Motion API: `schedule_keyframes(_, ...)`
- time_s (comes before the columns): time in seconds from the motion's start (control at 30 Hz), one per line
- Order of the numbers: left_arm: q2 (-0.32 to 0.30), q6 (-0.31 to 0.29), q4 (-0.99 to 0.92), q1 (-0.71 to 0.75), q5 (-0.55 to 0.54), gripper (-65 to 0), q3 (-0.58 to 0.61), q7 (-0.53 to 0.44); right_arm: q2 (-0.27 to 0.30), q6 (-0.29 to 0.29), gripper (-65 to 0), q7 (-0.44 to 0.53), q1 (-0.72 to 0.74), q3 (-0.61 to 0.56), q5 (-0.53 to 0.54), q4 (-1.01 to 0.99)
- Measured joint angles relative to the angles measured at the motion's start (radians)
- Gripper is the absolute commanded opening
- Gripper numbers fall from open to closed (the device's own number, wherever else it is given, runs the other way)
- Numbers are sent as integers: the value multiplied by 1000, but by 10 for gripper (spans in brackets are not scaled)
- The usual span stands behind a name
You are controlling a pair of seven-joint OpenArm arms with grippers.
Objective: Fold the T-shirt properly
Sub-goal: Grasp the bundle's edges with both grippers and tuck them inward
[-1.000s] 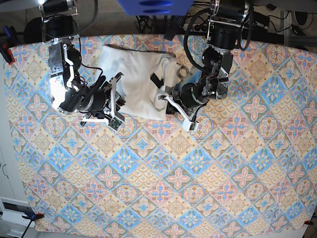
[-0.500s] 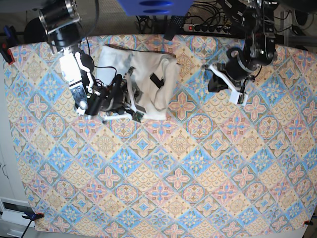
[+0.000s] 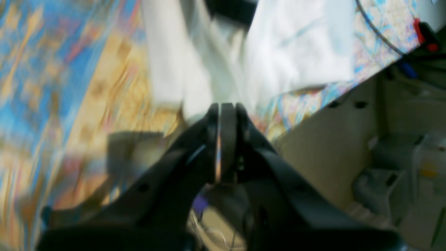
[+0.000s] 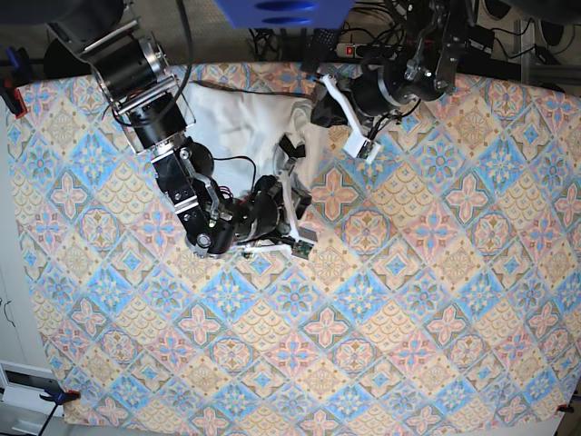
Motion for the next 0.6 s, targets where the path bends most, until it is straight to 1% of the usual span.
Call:
schedule_keyframes(0.1, 37, 14, -68, -40, 36, -650, 13, -7, 26, -3, -528, 14, 4, 8, -24, -61)
schedule_keyframes(0.17, 53, 40, -108, -52, 95, -650, 17, -10, 21, -3, -528, 40, 21, 10, -19, -80)
schedule_keyframes(0.2, 53, 50, -123, -53, 113, -650, 18, -21, 16, -3, -528, 50, 31, 10, -16, -86)
schedule_keyframes(0.27, 53, 47, -141, -59, 141, -650, 21, -58, 12, -3, -528, 75, 50, 12, -6, -85)
schedule_keyframes(0.33, 47, 48, -140, -66, 164, -650, 14, -77, 18, 1, -528, 73, 50, 46, 0, -66)
schedule_keyframes(0.5, 13, 47, -140, -67, 182, -650, -14, -82, 68, -3, -528, 51, 31, 158, -14, -26)
schedule_keyframes(0.6, 15, 47, -140, -64, 181, -650, -86, -81, 84, -3, -528, 55, 37, 187, -17, -7)
